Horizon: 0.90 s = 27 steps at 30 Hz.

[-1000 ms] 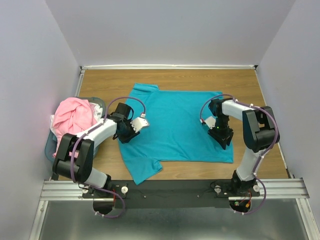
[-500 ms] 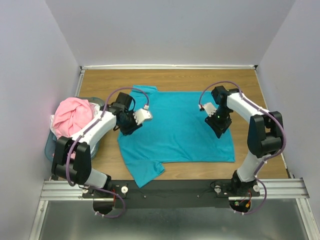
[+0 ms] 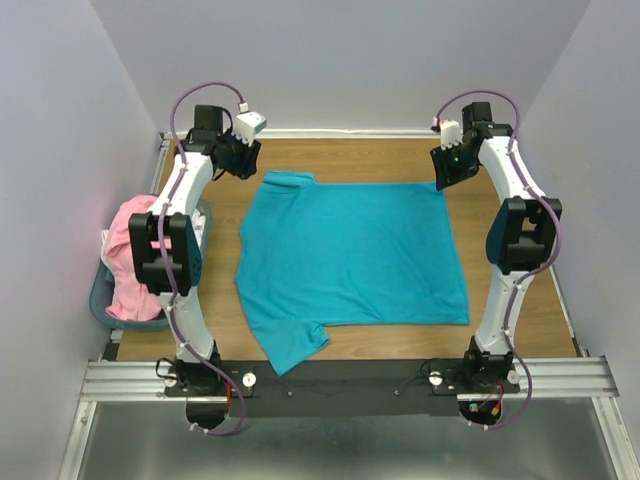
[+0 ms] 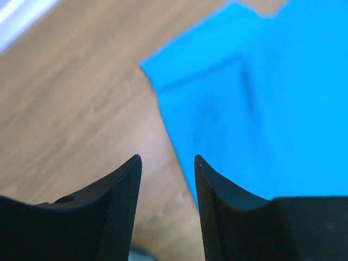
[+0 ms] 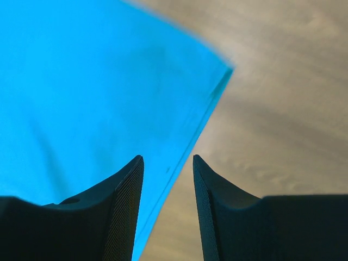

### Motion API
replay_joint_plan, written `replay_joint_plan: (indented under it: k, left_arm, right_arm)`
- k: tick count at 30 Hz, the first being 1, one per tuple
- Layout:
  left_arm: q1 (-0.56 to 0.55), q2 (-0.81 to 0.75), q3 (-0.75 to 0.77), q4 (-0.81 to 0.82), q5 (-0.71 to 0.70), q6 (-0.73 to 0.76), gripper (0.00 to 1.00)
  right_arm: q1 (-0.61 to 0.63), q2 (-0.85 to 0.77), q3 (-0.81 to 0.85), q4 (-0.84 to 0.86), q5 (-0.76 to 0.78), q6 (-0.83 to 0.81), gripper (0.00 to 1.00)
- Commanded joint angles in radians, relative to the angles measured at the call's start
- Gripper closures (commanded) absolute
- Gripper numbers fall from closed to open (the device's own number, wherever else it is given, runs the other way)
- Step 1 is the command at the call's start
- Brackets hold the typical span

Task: Fold and stack the t-shirts
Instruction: Flatten the tshirt out, then fold the tshirt

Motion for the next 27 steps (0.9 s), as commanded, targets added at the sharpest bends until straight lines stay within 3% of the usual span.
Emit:
replay_joint_plan:
  k: [1, 11, 27]
  left_arm:
    - [-0.012, 0.106, 0.13, 0.094, 0.038, -0.149, 0.48]
    - [-0.013, 0.414, 0.439, 0.103, 0.003, -0.239, 0.43]
    - [-0.015, 0.538, 0.458, 0.073, -0.028, -0.233, 0.39]
  right_arm:
    - [-0.006, 0.124, 0.117, 0.094, -0.025, 0.073, 0.52]
    - [-0.055, 0.336, 0.329, 0.126, -0.027, 0.048, 0.48]
    - [-0.058, 0.419, 0.315, 0.163, -0.044, 0.025, 0.5]
